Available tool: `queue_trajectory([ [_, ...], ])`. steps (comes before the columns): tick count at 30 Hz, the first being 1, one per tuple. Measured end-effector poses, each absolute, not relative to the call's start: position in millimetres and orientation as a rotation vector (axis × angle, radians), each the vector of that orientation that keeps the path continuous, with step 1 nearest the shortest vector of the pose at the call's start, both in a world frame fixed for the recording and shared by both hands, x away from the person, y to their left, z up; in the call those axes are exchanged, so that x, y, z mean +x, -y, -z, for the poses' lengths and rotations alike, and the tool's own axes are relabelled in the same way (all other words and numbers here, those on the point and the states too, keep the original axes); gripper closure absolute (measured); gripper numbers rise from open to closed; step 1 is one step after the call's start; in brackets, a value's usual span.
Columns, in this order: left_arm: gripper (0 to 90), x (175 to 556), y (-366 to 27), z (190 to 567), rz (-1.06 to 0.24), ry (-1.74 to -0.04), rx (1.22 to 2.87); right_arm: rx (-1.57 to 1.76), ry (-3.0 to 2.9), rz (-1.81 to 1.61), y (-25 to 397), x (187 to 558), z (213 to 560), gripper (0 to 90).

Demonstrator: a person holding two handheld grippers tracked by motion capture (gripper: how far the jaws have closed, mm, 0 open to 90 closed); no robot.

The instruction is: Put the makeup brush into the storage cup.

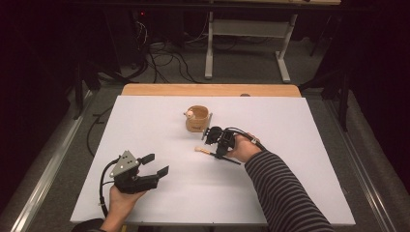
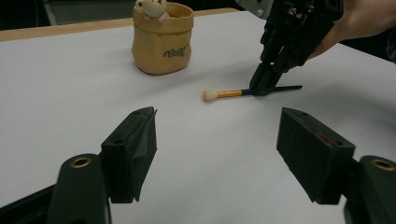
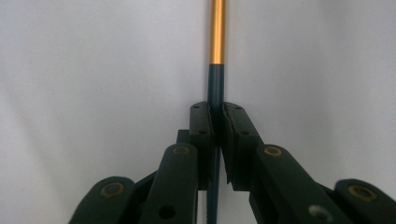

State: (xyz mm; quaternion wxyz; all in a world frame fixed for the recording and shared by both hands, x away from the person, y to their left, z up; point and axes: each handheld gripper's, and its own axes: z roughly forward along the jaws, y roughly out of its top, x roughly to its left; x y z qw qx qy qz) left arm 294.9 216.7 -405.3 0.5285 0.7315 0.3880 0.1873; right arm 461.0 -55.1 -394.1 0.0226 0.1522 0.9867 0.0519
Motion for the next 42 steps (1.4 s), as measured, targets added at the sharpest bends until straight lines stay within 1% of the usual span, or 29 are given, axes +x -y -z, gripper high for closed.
queue_trajectory([
  [3,29.4,295,-217,405,-0.446,-0.928,1.749,0.461,-3.049,-0.136,54,460,393,85.5],
  [14,29.4,295,-216,405,-0.446,-0.925,1.754,0.501,-3.04,-0.222,63,455,390,85.5],
  [31,29.1,296,-216,405,-0.437,-0.927,1.753,0.532,-2.979,-0.405,77,442,361,85.5],
  [42,29.1,296,-215,405,-0.426,-0.928,1.753,0.593,-2.914,-0.616,99,426,346,85.5],
])
